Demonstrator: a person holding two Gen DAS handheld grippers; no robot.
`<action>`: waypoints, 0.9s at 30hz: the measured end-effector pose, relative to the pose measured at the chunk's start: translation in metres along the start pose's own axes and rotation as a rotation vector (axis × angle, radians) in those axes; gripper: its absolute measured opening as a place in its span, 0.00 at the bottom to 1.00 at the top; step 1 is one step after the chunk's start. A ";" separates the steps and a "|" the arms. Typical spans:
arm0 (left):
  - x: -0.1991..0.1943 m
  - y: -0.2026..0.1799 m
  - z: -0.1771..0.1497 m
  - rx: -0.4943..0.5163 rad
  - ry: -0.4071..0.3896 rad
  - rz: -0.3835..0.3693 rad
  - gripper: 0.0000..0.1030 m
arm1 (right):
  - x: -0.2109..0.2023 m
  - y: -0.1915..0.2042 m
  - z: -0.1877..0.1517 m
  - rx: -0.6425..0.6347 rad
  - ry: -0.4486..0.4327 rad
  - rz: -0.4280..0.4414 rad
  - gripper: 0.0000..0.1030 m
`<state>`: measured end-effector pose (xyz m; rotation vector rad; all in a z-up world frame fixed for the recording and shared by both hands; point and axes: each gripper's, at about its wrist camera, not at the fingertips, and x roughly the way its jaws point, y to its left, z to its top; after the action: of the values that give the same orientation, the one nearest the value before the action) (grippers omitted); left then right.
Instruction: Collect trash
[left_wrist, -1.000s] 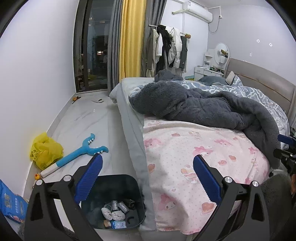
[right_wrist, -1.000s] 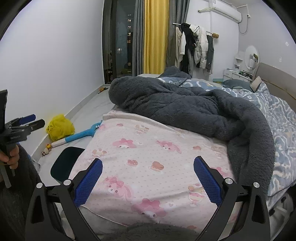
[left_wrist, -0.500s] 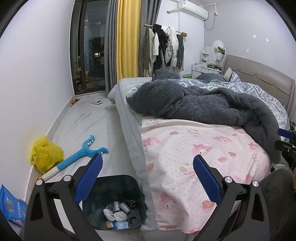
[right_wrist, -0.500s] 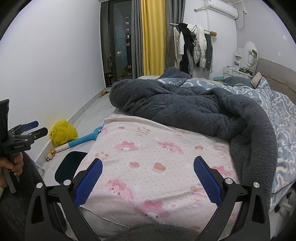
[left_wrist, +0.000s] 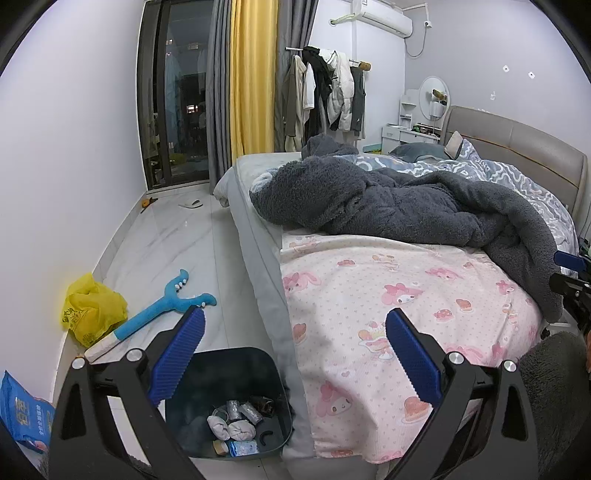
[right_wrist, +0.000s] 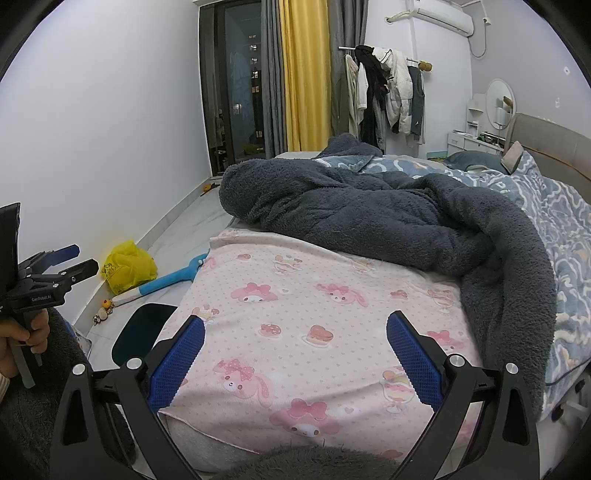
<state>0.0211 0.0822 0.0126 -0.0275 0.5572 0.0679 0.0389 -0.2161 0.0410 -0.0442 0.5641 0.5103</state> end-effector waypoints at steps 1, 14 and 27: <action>0.000 0.000 0.000 0.000 0.001 0.000 0.97 | 0.000 0.000 0.000 0.000 0.000 -0.001 0.97; 0.000 0.000 0.001 0.000 0.001 0.000 0.97 | 0.000 0.001 0.000 0.000 0.001 -0.001 0.97; 0.000 0.000 0.001 -0.001 0.001 0.000 0.97 | 0.000 0.003 0.000 -0.005 0.003 0.000 0.97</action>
<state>0.0215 0.0818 0.0133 -0.0281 0.5578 0.0679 0.0372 -0.2134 0.0414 -0.0498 0.5662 0.5114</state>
